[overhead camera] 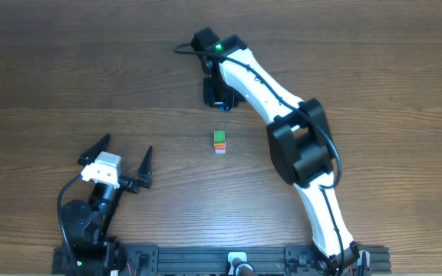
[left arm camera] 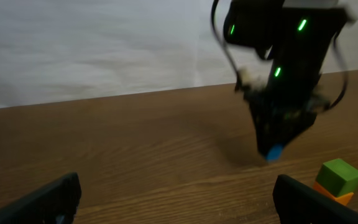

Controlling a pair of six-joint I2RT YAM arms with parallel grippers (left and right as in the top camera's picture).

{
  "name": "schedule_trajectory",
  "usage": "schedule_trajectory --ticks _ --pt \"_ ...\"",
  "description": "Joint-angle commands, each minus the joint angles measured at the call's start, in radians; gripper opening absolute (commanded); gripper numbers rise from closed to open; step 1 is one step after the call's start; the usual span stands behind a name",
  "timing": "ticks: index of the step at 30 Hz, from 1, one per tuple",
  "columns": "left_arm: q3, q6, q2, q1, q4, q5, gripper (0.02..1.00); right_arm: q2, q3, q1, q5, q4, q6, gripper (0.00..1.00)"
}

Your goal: Stack Cubes

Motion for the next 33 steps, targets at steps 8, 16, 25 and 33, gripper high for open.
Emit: schedule_trajectory --ticks 8,16,25,33 --pt "-0.006 0.014 -0.005 0.006 0.003 0.01 1.0 -0.29 0.009 0.095 0.076 -0.134 0.019 0.012" --pt "-0.006 0.013 -0.005 0.006 0.003 0.01 1.0 -0.294 -0.006 0.141 0.036 -0.254 0.071 0.012" --pt "-0.006 0.013 -0.005 0.006 0.003 0.01 0.998 -0.323 -0.115 0.168 -0.026 -0.216 0.098 0.014" --pt "-0.006 0.013 -0.005 0.006 0.003 0.01 1.0 -0.388 -0.258 0.18 -0.052 -0.126 0.138 0.012"
